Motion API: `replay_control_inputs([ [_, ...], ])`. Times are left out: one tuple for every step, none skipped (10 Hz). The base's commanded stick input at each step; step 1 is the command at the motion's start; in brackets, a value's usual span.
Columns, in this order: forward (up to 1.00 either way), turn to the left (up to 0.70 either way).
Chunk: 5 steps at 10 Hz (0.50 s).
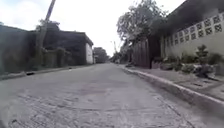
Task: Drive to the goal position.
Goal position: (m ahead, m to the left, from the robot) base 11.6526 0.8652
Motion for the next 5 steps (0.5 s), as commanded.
replay_control_inputs([
  [1.00,0.00],
  [1.00,0.00],
  [1.00,0.00],
  [1.00,0.00],
  [1.00,0.00],
])
